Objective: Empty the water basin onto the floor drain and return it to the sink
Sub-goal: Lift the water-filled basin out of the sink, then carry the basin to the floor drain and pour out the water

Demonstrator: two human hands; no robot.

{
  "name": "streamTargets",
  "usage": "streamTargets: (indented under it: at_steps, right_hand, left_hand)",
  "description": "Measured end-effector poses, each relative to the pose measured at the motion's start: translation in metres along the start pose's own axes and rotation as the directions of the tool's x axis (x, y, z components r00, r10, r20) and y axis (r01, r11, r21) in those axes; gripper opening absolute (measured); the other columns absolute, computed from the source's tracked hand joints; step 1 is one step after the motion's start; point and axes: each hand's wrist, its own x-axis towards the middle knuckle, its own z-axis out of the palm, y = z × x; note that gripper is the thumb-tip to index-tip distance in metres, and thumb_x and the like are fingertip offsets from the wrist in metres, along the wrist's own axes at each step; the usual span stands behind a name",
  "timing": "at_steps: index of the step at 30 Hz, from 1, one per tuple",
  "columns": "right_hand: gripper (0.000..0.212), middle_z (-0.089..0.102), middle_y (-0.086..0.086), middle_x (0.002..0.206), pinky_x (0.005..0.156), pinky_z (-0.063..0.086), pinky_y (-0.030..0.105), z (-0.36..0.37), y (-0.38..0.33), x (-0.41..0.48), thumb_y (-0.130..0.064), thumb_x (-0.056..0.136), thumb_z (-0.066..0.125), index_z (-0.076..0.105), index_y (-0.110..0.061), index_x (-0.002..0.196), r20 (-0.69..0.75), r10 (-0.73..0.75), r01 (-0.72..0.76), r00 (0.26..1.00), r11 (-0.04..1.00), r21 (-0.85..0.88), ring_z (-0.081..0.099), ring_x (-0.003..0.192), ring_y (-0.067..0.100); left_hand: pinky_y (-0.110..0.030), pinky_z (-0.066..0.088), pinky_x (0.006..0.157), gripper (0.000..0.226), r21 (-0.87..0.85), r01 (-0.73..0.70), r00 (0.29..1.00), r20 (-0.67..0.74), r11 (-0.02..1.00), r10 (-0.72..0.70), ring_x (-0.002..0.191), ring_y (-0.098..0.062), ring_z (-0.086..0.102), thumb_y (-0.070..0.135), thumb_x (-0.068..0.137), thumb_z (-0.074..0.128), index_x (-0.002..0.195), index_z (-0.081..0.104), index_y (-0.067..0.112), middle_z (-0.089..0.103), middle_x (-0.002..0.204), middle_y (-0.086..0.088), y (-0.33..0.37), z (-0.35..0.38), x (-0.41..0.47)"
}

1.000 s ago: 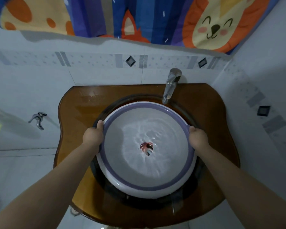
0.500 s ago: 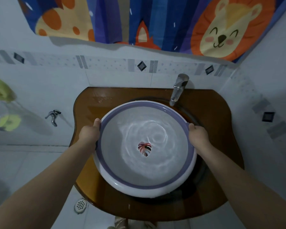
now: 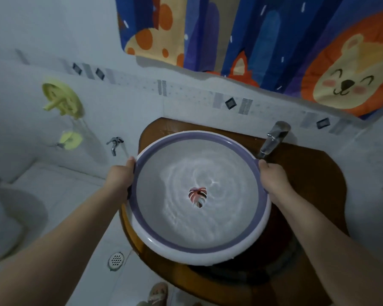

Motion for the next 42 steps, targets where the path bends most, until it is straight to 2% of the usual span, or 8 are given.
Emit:
streamTargets:
  at_steps: [4, 8, 11, 21, 27, 31, 36, 42]
  right_hand:
    - [0.039, 0.060, 0.017, 0.087, 0.059, 0.040, 0.030, 0.016, -0.021, -0.003, -0.033, 0.095, 0.035, 0.057, -0.002, 0.095, 0.091, -0.049, 0.051, 0.995, 0.999, -0.015, 0.056, 0.074, 0.026]
    - [0.040, 0.062, 0.020, 0.097, 0.073, 0.044, 0.035, 0.038, -0.044, -0.013, -0.031, 0.096, 0.031, 0.057, -0.001, 0.097, 0.162, -0.132, 0.140, 0.978, 0.989, -0.039, 0.058, 0.089, 0.029]
    - [0.043, 0.063, 0.021, 0.097, 0.078, 0.047, 0.038, 0.062, -0.061, -0.025, -0.031, 0.097, 0.030, 0.058, 0.002, 0.098, 0.206, -0.186, 0.205, 0.961, 0.976, -0.078, 0.059, 0.089, 0.032]
    - [0.042, 0.060, 0.012, 0.077, 0.059, 0.040, 0.029, 0.176, -0.117, -0.085, -0.035, 0.096, 0.034, 0.058, -0.002, 0.088, 0.353, -0.248, 0.282, 0.902, 0.958, -0.047, 0.056, 0.071, 0.024]
    - [0.041, 0.065, 0.021, 0.093, 0.066, 0.040, 0.032, 0.258, -0.142, -0.136, -0.034, 0.093, 0.036, 0.061, -0.002, 0.087, 0.440, -0.256, 0.293, 0.861, 0.956, -0.015, 0.060, 0.087, 0.035]
    - [0.040, 0.062, 0.019, 0.084, 0.057, 0.039, 0.031, 0.307, -0.156, -0.166, -0.035, 0.092, 0.040, 0.059, -0.002, 0.080, 0.469, -0.250, 0.300, 0.847, 0.953, -0.033, 0.057, 0.071, 0.028]
    - [0.036, 0.061, 0.015, 0.078, 0.051, 0.037, 0.028, 0.360, -0.167, -0.197, -0.035, 0.089, 0.046, 0.059, -0.003, 0.081, 0.532, -0.231, 0.292, 0.814, 0.956, -0.031, 0.056, 0.068, 0.025]
    - [0.034, 0.063, 0.022, 0.087, 0.068, 0.039, 0.035, 0.425, -0.179, -0.213, -0.031, 0.088, 0.048, 0.058, -0.004, 0.070, 0.589, -0.309, 0.388, 0.747, 0.922, -0.009, 0.060, 0.083, 0.033]
  left_hand:
    - [-0.041, 0.041, 0.077, 0.047, -0.047, -0.057, 0.997, -0.057, 0.997, 0.054, 0.093, -0.042, 0.056, 0.041, 0.095, 0.036, 0.085, 0.052, -0.002, 0.059, 0.100, -0.029, -0.021, -0.025, 0.002]
    - [-0.036, 0.038, 0.074, 0.049, -0.079, -0.011, 0.992, -0.123, 0.997, 0.001, 0.091, -0.039, 0.055, 0.043, 0.094, 0.034, 0.072, 0.050, 0.003, 0.059, 0.105, -0.030, -0.041, -0.056, 0.002]
    - [-0.040, 0.043, 0.084, 0.046, -0.188, 0.034, 0.983, -0.171, 0.981, -0.067, 0.098, -0.039, 0.056, 0.043, 0.093, 0.037, 0.086, 0.055, 0.001, 0.059, 0.102, -0.025, -0.063, -0.082, 0.003]
    - [-0.029, 0.028, 0.046, 0.052, -0.317, 0.117, 0.918, -0.326, 0.941, -0.224, 0.054, -0.019, 0.043, 0.047, 0.091, 0.041, 0.071, 0.051, 0.001, 0.049, 0.062, -0.007, -0.148, -0.186, 0.015]
    - [-0.030, 0.038, 0.054, 0.051, -0.391, 0.155, 0.892, -0.339, 0.907, -0.298, 0.061, -0.023, 0.053, 0.056, 0.086, 0.042, 0.070, 0.051, 0.009, 0.055, 0.066, -0.007, -0.214, -0.258, 0.031]
    - [-0.034, 0.044, 0.067, 0.049, -0.423, 0.161, 0.876, -0.355, 0.892, -0.327, 0.065, -0.027, 0.055, 0.055, 0.087, 0.042, 0.079, 0.052, 0.008, 0.057, 0.072, -0.009, -0.252, -0.293, 0.041]
    - [-0.026, 0.031, 0.046, 0.045, -0.464, 0.166, 0.836, -0.402, 0.870, -0.374, 0.056, -0.015, 0.048, 0.050, 0.090, 0.042, 0.085, 0.055, 0.008, 0.052, 0.065, -0.003, -0.293, -0.326, 0.049]
    - [-0.028, 0.035, 0.049, 0.050, -0.543, 0.190, 0.769, -0.436, 0.818, -0.468, 0.056, -0.017, 0.050, 0.049, 0.088, 0.047, 0.065, 0.055, 0.006, 0.053, 0.063, -0.004, -0.339, -0.340, 0.064]
